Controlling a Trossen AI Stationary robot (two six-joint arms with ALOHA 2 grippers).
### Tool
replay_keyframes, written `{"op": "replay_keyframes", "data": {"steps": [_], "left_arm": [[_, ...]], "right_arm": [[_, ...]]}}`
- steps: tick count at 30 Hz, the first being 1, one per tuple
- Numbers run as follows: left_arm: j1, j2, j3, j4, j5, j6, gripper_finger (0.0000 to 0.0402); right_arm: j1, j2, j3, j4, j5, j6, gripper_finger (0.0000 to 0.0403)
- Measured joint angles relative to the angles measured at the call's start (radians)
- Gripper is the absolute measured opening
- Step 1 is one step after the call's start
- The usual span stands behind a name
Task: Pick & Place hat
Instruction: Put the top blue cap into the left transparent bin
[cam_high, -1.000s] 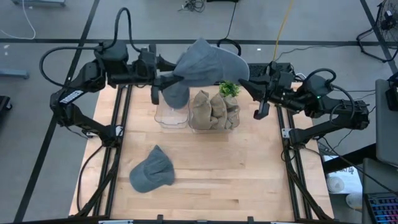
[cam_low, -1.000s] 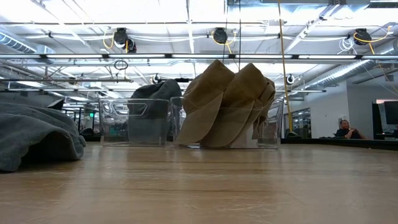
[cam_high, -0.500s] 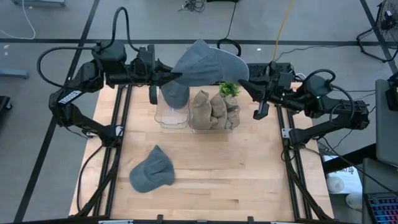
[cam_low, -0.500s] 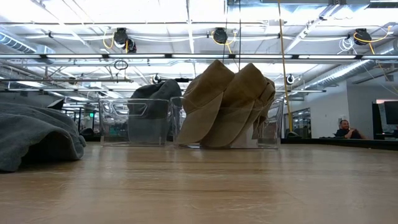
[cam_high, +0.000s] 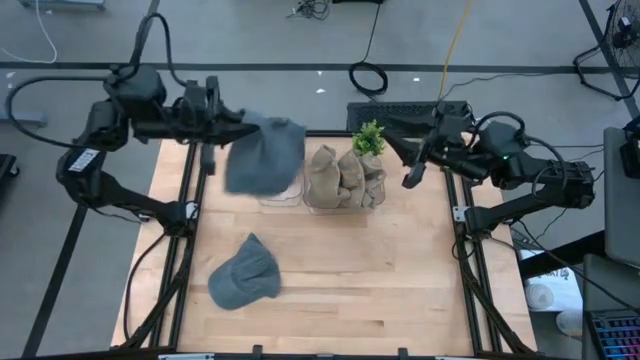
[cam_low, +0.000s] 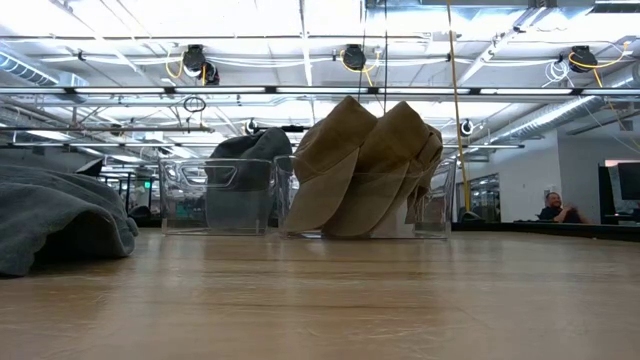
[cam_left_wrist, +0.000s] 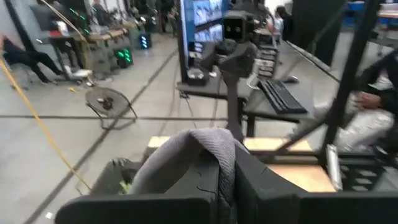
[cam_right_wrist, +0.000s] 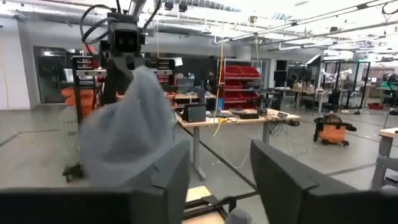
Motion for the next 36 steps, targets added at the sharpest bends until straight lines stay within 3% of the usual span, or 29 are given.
{"op": "replay_keyframes", "data": {"steps": [8, 17, 26, 36], "left_arm": [[0.003, -0.062, 0.000, -0.223, 0.062, -0.030, 0.0016], [0.003, -0.063, 0.000, -0.472, 0.020, 0.058, 0.0016], [0.003, -0.001, 0.000, -0.673, -0.157, 0.292, 0.0016], [0.004, 0.131, 0.000, -0.738, -0.444, 0.549, 0.0016]], "right_arm": [[0.009, 0.004, 0.000, -0.012, -0.003, -0.047, 0.0218], [0.027, 0.013, 0.000, -0.025, -0.002, -0.090, 0.0218], [0.066, 0.060, 0.000, -0.119, -0.002, -0.109, 0.0217], [0.108, 0.056, 0.000, -0.120, -0.002, -0.107, 0.0215]]}}
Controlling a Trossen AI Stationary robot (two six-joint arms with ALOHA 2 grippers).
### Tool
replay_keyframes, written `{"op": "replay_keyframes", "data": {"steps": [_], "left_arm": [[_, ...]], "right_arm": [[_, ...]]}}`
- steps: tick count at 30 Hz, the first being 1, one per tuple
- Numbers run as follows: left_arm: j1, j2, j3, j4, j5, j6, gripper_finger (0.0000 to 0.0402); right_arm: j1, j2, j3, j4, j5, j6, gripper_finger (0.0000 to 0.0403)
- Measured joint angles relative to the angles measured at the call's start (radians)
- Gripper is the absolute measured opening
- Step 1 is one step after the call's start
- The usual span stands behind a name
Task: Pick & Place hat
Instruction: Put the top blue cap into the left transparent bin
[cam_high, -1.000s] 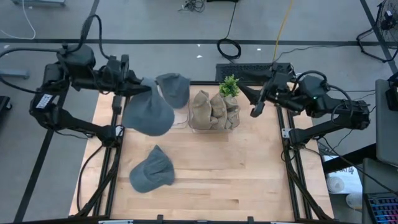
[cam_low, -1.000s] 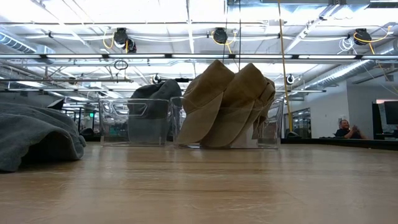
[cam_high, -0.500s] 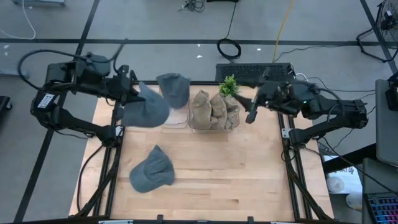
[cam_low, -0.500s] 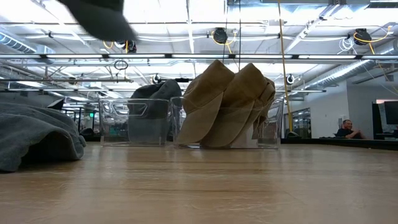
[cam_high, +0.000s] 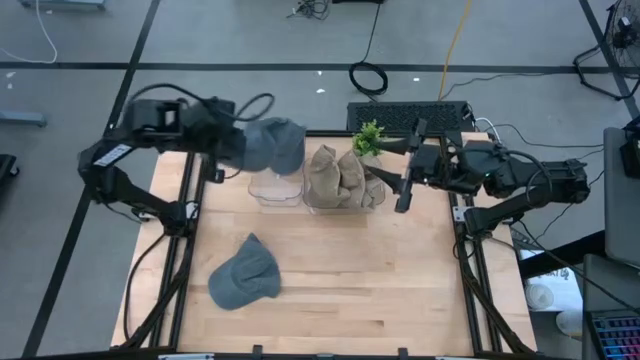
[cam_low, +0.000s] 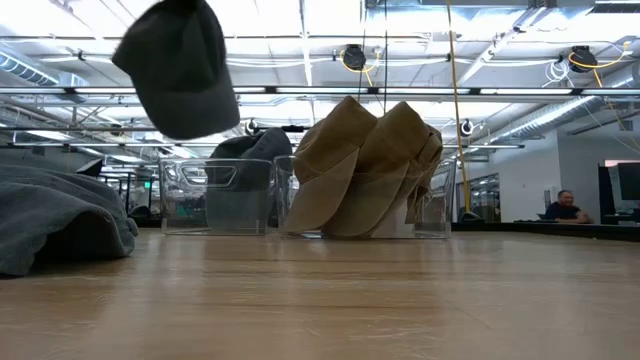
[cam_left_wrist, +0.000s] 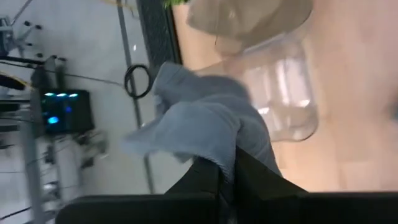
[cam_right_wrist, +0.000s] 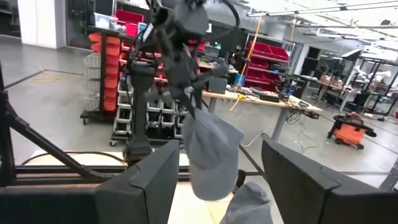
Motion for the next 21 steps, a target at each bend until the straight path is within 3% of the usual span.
{"op": "replay_keyframes", "data": {"steps": [9, 21], "left_arm": [[0.022, 0.104, 0.000, 0.012, -0.077, 0.136, 0.0016], [0.046, 0.229, 0.000, 0.071, -0.067, 0.189, 0.0016]], "right_arm": [[0.003, 0.000, 0.000, -0.001, 0.000, 0.002, 0.0218], [0.003, 0.000, 0.000, 0.001, -0.003, 0.002, 0.0221]]}}
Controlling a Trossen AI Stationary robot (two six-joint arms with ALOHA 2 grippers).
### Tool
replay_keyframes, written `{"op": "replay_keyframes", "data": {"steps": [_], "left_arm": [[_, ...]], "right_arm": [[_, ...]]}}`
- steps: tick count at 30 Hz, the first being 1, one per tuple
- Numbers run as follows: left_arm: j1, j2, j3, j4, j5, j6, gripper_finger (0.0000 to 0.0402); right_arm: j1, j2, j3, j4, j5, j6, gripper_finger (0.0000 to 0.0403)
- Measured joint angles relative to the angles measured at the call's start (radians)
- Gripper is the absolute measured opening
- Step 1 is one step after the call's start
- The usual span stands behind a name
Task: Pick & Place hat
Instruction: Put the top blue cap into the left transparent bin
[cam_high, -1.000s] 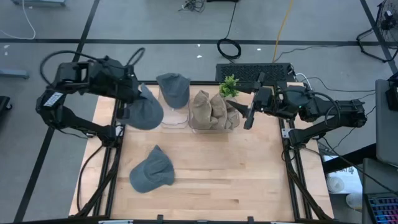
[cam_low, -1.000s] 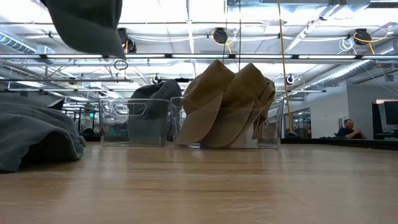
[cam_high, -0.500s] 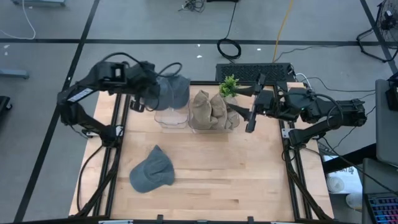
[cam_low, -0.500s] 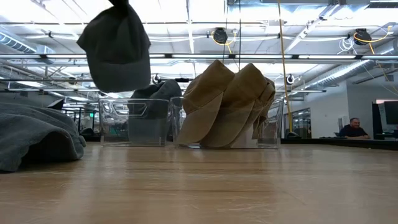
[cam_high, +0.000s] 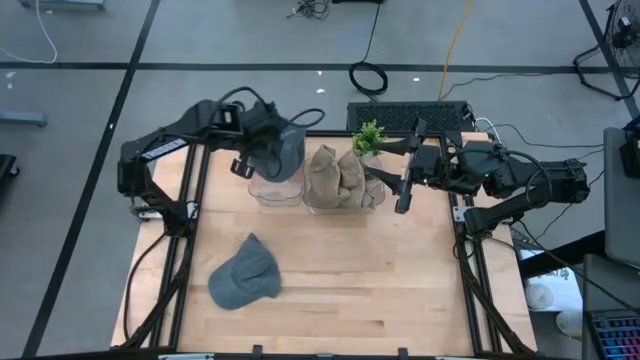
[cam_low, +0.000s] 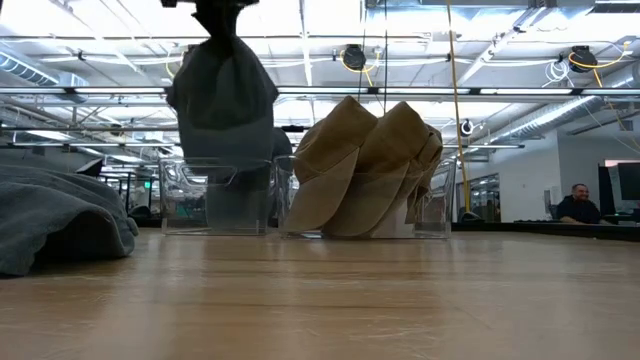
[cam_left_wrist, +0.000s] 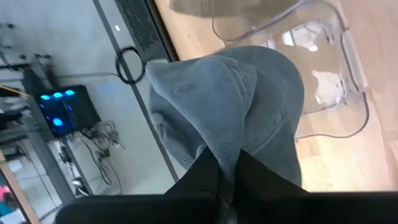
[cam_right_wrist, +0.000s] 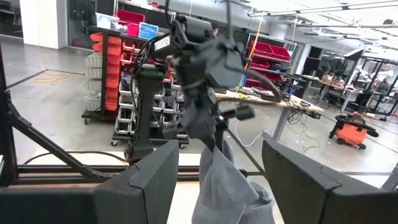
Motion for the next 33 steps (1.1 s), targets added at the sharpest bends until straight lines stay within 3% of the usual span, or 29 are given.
{"op": "replay_keyframes", "data": {"steps": [23, 29, 33], "left_arm": [[0.096, 0.197, 0.000, 0.098, 0.067, 0.102, 0.0016], [0.134, 0.227, 0.000, 0.106, 0.159, 0.074, 0.0016], [0.140, 0.224, 0.000, 0.124, 0.151, -0.034, 0.0061]], "right_arm": [[0.000, 0.000, 0.000, 0.007, -0.001, 0.000, 0.0217], [0.000, 0.000, 0.000, 0.008, -0.001, 0.000, 0.0221], [0.000, 0.000, 0.000, 0.023, 0.000, 0.035, 0.0221]]}}
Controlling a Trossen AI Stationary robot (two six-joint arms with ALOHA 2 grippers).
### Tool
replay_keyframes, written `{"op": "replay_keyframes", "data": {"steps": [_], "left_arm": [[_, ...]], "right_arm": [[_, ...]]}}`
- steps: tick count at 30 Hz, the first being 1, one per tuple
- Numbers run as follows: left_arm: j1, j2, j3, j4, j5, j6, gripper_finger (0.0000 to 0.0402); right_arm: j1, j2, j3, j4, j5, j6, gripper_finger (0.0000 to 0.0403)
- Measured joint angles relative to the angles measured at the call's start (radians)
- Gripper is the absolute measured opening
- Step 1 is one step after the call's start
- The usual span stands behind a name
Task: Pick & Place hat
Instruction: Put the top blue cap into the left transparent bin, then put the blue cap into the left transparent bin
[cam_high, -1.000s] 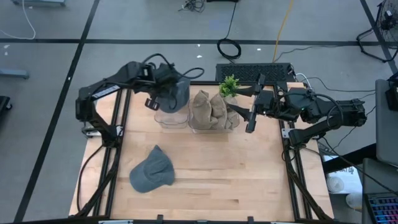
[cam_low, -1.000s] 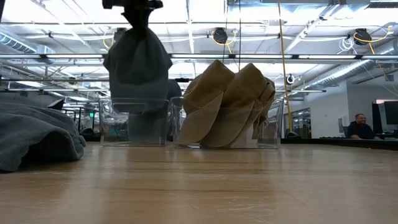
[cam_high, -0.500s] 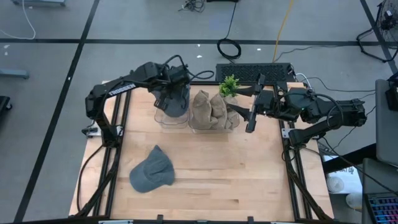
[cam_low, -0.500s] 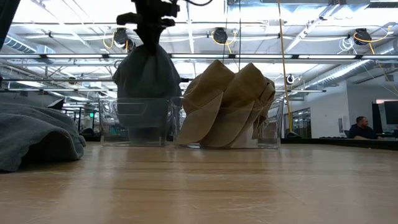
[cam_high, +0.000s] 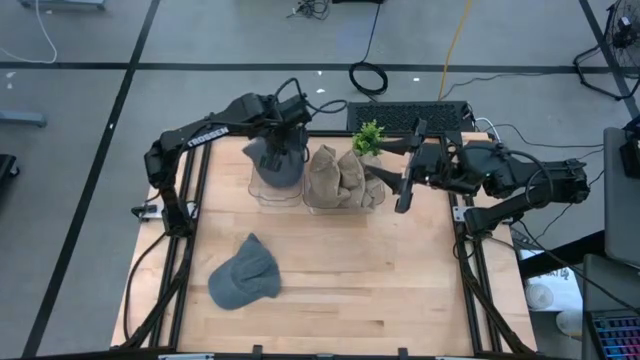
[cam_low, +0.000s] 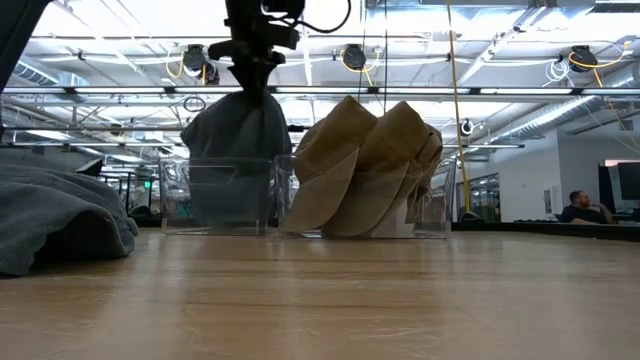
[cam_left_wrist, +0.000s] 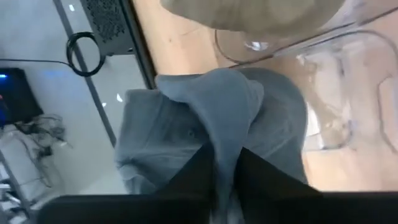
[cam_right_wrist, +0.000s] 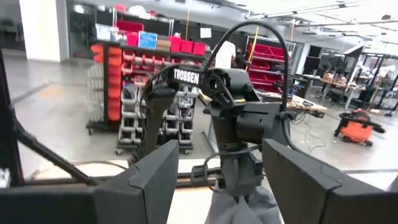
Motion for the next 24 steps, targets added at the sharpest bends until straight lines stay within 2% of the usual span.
{"op": "replay_keyframes", "data": {"steps": [8, 14, 19, 24], "left_arm": [[0.006, -0.029, 0.000, -0.008, 0.051, -0.099, 0.0191], [-0.016, -0.029, 0.000, -0.067, 0.090, -0.257, 0.0275], [-0.018, -0.051, 0.000, -0.054, 0.214, -0.338, 0.0318], [-0.002, -0.108, 0.000, -0.031, 0.320, -0.386, 0.0334]], "right_arm": [[-0.003, 0.001, 0.000, 0.015, 0.003, -0.008, 0.0259], [-0.001, 0.003, 0.000, 0.014, 0.002, -0.051, 0.0276], [-0.001, 0.003, 0.000, 0.004, 0.003, -0.055, 0.0279], [-0.008, 0.003, 0.000, -0.004, 0.035, -0.057, 0.0279]]}}
